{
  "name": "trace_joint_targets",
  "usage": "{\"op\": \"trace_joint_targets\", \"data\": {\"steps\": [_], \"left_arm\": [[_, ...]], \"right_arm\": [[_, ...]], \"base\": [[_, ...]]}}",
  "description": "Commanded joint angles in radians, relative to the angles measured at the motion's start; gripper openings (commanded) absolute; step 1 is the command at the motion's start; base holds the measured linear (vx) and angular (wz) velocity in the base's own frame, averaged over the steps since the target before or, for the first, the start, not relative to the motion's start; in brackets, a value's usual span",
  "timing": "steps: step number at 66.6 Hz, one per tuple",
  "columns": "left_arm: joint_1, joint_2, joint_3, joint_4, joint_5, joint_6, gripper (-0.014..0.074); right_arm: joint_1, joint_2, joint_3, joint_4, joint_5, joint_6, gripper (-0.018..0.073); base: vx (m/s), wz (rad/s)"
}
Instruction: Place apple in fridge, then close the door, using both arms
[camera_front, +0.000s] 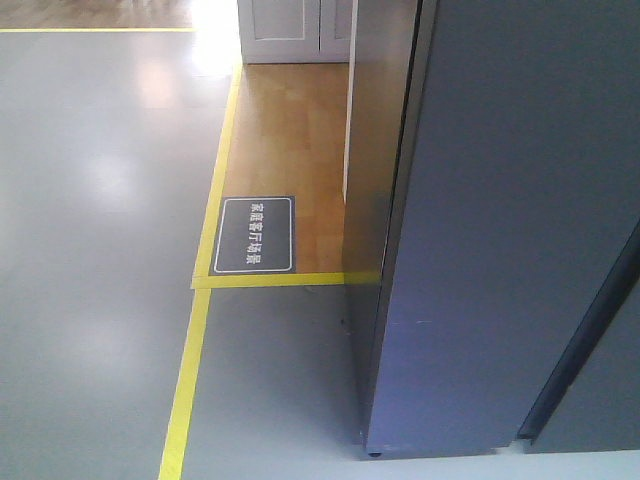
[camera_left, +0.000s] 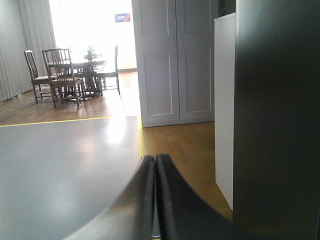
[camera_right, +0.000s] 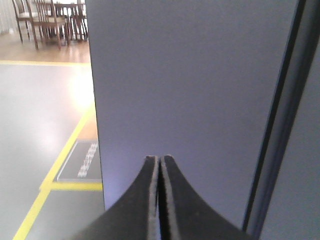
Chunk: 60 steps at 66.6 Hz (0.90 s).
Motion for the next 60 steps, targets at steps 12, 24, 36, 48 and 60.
{"op": "trace_joint_targets", "data": {"steps": [12, 24, 36, 48, 60], "left_arm": [[-0.003, -0.015, -0.016, -0.011, -0.070, -0.007, -0.0006], [-0.003, -0.015, -0.016, -0.011, -0.070, -0.007, -0.0006], [-0.003, -0.015, -0.016, -0.011, -0.070, -0.007, -0.0006], [-0.003, -0.015, -0.016, -0.011, -0.070, -0.007, -0.0006], [-0.003, -0.015, -0.016, -0.011, -0.070, -0.007, -0.0006]], "right_arm": [[-0.003, -0.029, 0.019, -0.002, -0.179, -0.009, -0.0003], [-0.003, -0.029, 0.019, 0.005, -0.184, -0.007, -0.0003], [0.043, -0.029, 0.019, 0.001, -0.187, -0.011, -0.0003], [0.049, -0.028, 0.019, 0.005, -0.196, -0.010, -0.0003], [0.049, -0.028, 0.019, 0.006, -0.228, 0.017, -0.0003]], "base": [[0.00, 0.00], [0.00, 0.00], [0.00, 0.00], [0.00, 0.00], [0.00, 0.00]]}}
